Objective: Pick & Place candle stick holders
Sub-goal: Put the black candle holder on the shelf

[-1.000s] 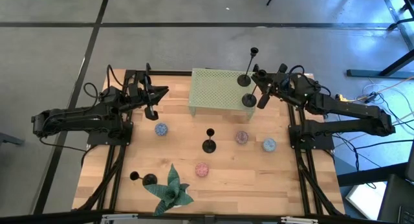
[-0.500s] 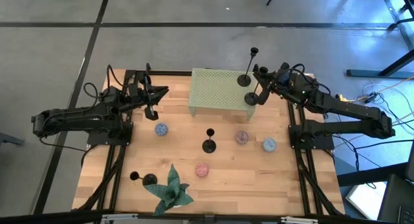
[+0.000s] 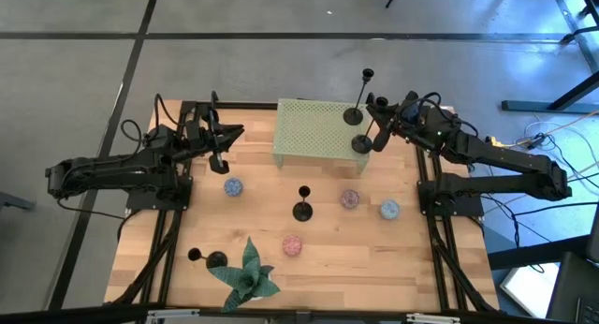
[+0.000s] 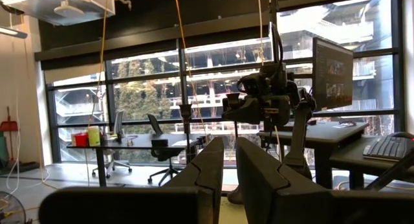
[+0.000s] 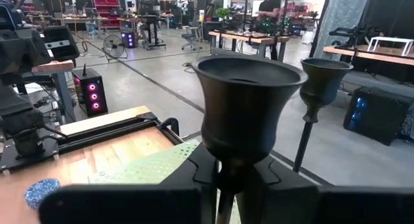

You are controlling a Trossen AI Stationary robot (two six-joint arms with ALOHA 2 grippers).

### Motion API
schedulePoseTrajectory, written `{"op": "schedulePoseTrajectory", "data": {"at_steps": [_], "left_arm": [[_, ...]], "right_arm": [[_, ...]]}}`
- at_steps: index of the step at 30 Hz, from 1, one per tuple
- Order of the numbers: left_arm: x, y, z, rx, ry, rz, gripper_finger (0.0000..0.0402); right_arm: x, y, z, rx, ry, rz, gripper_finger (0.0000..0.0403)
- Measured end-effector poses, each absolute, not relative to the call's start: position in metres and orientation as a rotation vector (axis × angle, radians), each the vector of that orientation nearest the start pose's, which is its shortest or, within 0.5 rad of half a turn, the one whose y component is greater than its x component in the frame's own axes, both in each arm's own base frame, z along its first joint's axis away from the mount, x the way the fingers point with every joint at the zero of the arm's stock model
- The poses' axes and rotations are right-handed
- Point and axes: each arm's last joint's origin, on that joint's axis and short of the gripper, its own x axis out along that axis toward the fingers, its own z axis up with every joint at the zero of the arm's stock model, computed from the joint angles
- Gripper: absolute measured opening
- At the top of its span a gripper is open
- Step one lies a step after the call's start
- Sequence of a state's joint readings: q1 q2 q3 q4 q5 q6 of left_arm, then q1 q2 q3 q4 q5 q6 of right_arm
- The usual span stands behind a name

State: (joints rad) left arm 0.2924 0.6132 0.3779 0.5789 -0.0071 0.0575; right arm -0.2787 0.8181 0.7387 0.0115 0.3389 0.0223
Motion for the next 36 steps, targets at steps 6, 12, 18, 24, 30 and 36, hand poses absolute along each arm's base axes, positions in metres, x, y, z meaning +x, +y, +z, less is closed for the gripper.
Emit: {"op": "schedulePoseTrajectory", "data": {"at_steps": [6,12,18,24,30,36], "left_arm": [[0.141,0.043,0.289,0.120,-0.332,0.309,0.0037],[0.141,0.043,0.289,0.151,-0.329,0.315,0.0037],[0.139,0.043,0.293,0.145,-0.371,0.331,0.0037],[0.139,0.043,0.294,0.142,-0.377,0.338,0.0037],[0.139,0.044,0.293,0.142,-0.374,0.346,0.0045],[0.139,0.045,0.293,0.138,-0.377,0.371,0.0074]], "right_arm": [[0.176,-0.060,0.324,0.056,0.105,-0.619,0.0044],[0.184,-0.063,0.320,0.067,0.119,-0.620,0.0028],[0.196,-0.066,0.314,0.096,0.130,-0.623,0.0046],[0.199,-0.067,0.312,0.093,0.132,-0.625,0.0022],[0.202,-0.068,0.306,0.092,0.168,-0.627,0.0011],[0.203,-0.068,0.304,0.094,0.181,-0.627,0.0005]]}}
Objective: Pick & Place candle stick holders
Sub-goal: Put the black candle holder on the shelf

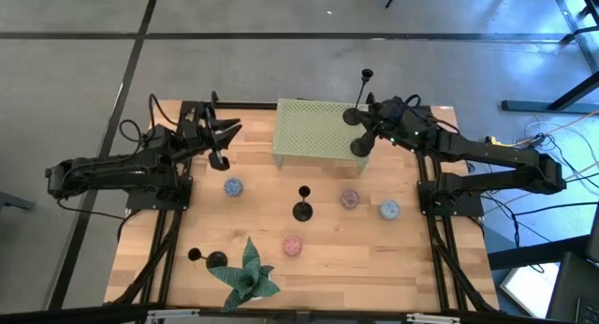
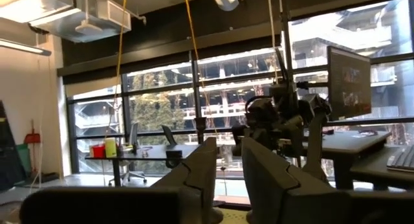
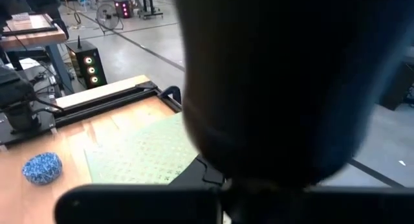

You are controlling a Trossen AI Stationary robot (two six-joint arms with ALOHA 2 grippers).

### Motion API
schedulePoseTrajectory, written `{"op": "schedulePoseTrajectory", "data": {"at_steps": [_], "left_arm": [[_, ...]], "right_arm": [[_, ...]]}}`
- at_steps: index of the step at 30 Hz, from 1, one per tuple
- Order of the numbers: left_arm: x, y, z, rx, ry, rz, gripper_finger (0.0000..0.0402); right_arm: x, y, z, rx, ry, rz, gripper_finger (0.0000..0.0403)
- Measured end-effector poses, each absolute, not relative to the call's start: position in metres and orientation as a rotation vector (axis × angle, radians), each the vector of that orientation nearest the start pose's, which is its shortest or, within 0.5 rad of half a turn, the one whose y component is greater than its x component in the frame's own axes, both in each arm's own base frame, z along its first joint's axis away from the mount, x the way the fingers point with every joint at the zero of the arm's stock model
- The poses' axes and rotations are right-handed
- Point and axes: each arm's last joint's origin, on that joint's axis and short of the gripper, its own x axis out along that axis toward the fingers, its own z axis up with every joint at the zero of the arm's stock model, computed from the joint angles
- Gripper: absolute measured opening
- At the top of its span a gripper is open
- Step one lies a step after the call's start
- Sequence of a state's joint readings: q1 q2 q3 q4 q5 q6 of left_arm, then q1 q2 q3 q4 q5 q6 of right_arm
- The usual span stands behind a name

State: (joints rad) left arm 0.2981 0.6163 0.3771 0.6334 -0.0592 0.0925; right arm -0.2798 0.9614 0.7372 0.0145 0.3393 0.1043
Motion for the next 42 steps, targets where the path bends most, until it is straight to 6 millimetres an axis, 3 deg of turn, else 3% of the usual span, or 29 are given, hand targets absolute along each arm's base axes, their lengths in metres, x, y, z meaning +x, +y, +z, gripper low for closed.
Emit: {"op": "schedulePoseTrajectory", "data": {"at_steps": [5,9,14,20,42], "left_arm": [[0.139,0.045,0.295,0.130,-0.380,0.399,0.0089],[0.146,0.047,0.309,0.128,-0.379,0.395,0.0092],[0.168,0.054,0.327,0.117,-0.234,0.392,0.0092],[0.191,0.061,0.334,0.105,-0.124,0.399,0.0092],[0.193,0.064,0.334,0.127,-0.131,0.469,0.0093]], "right_arm": [[0.203,-0.068,0.304,0.094,0.182,-0.627,0.0009],[0.203,-0.068,0.304,0.094,0.181,-0.627,0.0006],[0.203,-0.068,0.304,0.095,0.181,-0.625,0.0006],[0.204,-0.068,0.304,0.095,0.181,-0.601,0.0003],[0.211,-0.079,0.312,0.099,0.059,-0.563,0.0007]]}}
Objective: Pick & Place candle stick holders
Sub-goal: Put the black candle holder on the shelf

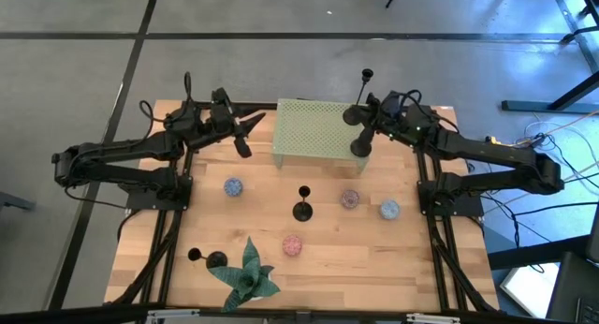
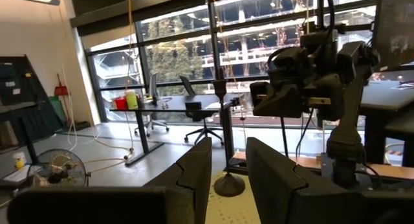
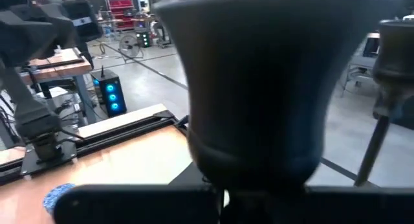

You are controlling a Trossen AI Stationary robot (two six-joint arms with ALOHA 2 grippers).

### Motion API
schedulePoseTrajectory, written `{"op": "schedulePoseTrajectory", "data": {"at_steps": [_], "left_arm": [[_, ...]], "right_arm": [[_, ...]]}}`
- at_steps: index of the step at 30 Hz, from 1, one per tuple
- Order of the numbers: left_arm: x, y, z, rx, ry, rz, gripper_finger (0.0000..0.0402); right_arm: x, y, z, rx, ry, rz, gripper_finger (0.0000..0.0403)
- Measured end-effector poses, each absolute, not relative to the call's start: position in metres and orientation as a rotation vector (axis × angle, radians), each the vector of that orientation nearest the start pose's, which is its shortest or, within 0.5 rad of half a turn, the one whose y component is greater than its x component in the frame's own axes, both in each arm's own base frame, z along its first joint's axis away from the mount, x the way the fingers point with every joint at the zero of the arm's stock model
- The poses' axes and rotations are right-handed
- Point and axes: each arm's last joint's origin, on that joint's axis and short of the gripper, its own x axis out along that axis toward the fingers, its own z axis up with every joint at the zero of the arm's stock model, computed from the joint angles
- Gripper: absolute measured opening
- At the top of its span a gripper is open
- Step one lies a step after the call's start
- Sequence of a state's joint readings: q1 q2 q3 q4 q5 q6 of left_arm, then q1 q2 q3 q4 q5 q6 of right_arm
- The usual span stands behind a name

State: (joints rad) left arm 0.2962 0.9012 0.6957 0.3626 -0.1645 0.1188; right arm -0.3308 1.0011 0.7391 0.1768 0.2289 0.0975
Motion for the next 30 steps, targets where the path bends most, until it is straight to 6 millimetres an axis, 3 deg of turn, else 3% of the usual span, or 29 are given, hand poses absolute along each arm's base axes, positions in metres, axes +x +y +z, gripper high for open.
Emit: {"op": "schedulePoseTrajectory", "data": {"at_steps": [8,15,30], "left_arm": [[0.193,0.064,0.334,0.126,-0.124,0.470,0.0093],[0.193,0.064,0.332,0.125,-0.106,0.469,0.0093],[0.193,0.064,0.332,0.124,-0.106,0.469,0.0093]], "right_arm": [[0.228,-0.093,0.302,0.089,0.054,-0.535,0.0007],[0.228,-0.093,0.308,0.057,-0.012,-0.525,0.0008],[0.230,-0.094,0.302,0.053,0.049,-0.528,0.0008]]}}
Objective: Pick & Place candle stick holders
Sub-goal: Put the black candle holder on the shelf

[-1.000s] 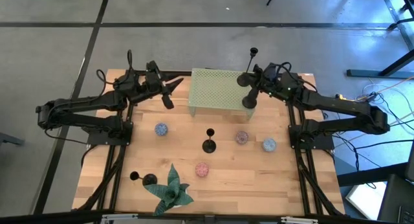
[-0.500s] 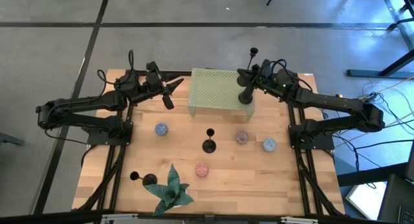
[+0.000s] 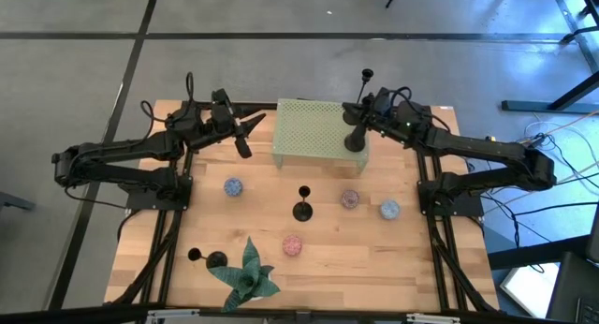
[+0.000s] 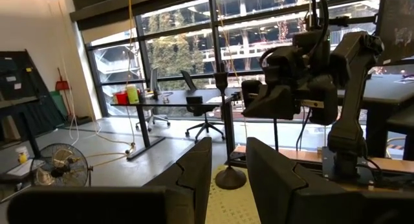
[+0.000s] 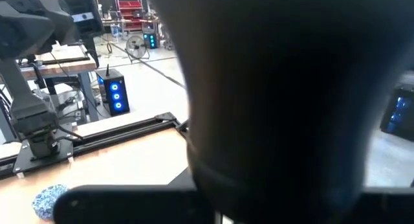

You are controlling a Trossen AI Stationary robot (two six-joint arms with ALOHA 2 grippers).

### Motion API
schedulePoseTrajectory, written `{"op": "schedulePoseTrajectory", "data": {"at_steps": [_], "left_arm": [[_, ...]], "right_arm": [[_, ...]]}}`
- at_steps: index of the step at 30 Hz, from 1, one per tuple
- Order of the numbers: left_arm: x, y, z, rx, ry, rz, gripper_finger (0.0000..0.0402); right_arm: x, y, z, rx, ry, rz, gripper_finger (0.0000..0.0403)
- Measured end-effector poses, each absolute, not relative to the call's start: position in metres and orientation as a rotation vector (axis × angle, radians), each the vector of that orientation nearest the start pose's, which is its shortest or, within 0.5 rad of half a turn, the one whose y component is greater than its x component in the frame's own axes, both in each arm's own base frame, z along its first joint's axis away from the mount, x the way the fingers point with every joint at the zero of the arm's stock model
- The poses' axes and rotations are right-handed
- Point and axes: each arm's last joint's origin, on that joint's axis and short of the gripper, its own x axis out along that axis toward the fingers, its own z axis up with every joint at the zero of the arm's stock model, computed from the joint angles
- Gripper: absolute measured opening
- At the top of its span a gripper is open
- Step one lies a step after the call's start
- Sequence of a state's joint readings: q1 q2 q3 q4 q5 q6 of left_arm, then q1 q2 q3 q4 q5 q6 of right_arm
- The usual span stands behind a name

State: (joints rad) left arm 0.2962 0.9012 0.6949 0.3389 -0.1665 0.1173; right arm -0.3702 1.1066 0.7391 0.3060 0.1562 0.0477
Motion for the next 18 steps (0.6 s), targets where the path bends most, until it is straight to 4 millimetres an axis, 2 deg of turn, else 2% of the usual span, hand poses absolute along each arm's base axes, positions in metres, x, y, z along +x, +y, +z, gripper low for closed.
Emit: {"op": "schedulePoseTrajectory", "data": {"at_steps": [10,18], "left_arm": [[0.1934,0.0641,0.3316,0.124,-0.106,0.469,0.0093],[0.1934,0.0641,0.3316,0.124,-0.105,0.469,0.0091]], "right_arm": [[0.2322,-0.0950,0.3011,0.048,0.038,-0.527,0.0013],[0.2322,-0.0949,0.3009,0.049,0.040,-0.525,0.0079]]}}
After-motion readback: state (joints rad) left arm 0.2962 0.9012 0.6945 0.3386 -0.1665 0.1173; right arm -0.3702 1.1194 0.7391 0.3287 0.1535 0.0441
